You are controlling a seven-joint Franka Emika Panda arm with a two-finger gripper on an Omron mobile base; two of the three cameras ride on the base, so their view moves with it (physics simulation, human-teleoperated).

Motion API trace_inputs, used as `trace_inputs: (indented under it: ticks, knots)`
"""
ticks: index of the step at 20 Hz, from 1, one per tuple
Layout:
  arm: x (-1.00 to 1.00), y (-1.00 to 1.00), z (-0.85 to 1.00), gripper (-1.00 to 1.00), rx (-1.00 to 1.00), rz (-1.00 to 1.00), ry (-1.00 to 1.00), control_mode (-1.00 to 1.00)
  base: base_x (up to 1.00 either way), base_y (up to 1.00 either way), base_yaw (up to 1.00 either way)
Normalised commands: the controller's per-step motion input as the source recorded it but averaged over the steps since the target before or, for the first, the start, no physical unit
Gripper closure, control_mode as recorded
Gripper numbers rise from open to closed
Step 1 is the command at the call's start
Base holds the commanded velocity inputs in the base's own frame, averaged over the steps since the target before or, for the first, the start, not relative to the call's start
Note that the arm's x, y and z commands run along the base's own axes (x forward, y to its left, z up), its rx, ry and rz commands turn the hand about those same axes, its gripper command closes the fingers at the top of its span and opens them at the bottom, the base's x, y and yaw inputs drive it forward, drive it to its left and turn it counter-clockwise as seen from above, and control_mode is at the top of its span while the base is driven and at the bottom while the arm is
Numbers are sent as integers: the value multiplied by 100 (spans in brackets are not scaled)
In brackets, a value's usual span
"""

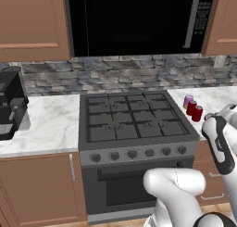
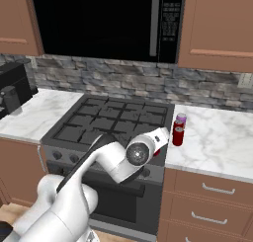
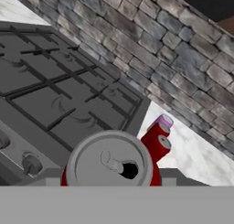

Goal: Four empty soda cans are scattered around the kitchen. Gather all the cans and cluster them next to the stove for recycling.

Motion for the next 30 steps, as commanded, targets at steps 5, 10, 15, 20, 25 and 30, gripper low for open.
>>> trace_inputs:
  ticks: [5,10,15,20,25,30]
  knots:
    - [0,-29,-16,100,0,0,0,-100,0,0,0]
    - [9,-25,-9,100,0,0,0,-100,0,0,0]
    - [28,-26,-8,100,0,0,0,-100,0,0,0]
    - [28,-25,-16,100,2,1,0,-100,0,0,0]
    - [24,-26,-19,100,9,3,0,-100,0,0,0]
    - [21,-21,-8,100,9,3,0,-100,0,0,0]
